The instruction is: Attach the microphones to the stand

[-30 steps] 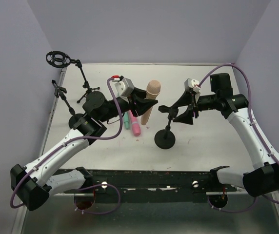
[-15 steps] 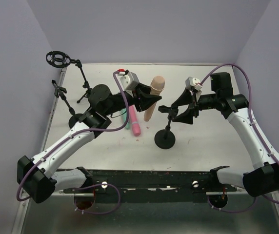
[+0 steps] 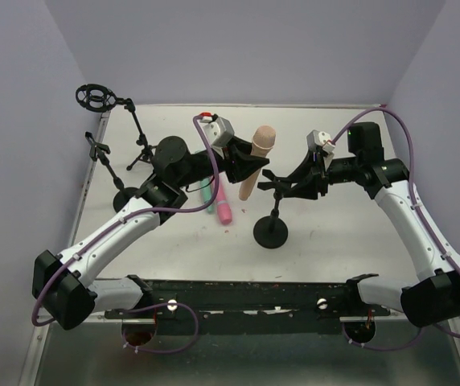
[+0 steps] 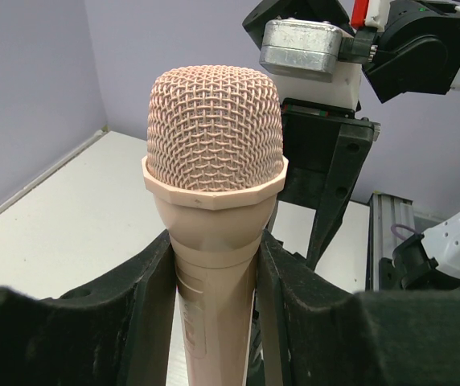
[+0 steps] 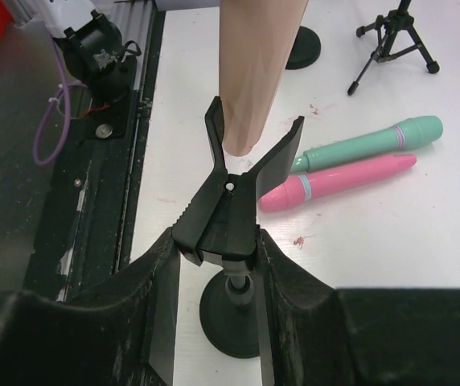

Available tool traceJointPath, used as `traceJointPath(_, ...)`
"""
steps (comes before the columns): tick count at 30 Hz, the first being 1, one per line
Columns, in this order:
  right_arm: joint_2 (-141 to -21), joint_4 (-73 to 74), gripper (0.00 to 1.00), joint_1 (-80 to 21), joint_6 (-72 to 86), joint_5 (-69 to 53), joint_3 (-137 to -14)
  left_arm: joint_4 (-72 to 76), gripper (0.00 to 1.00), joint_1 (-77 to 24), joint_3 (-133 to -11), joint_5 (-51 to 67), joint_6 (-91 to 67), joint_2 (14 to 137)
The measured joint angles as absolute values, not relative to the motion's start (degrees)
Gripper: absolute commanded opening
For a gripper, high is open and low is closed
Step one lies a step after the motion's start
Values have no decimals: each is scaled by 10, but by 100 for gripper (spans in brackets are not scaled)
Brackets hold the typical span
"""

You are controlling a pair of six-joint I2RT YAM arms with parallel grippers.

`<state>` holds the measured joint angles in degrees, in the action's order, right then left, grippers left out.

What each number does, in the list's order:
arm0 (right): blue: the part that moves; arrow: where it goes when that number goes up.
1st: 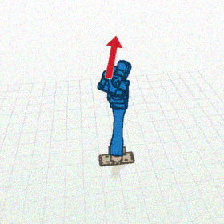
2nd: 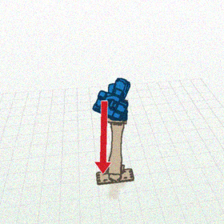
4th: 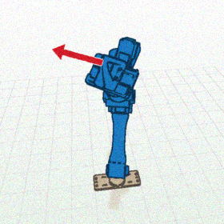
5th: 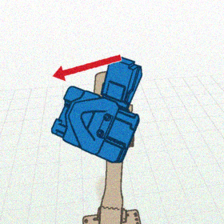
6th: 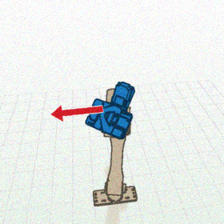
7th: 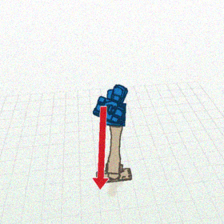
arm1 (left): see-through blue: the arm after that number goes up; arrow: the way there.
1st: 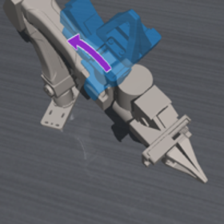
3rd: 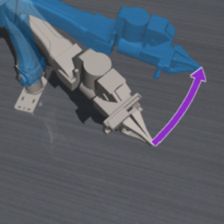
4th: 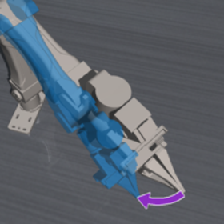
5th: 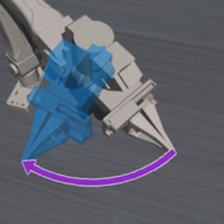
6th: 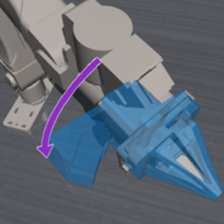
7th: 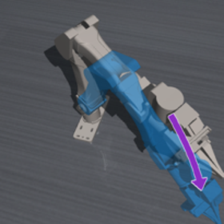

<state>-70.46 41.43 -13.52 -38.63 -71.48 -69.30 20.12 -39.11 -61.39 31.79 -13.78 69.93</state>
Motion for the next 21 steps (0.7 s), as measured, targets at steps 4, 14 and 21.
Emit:
traceJointPath(4,-704,414,16,-135,-386,-715,-692,209,0,-391,-614,321,-138,703)
traceJointPath(14,-698,402,10,-135,-375,-716,-684,266,0,-396,-614,347,-164,741)
traceJointPath(21,-697,392,9,-135,-366,-719,-679,337,0,-399,-599,354,-199,765)
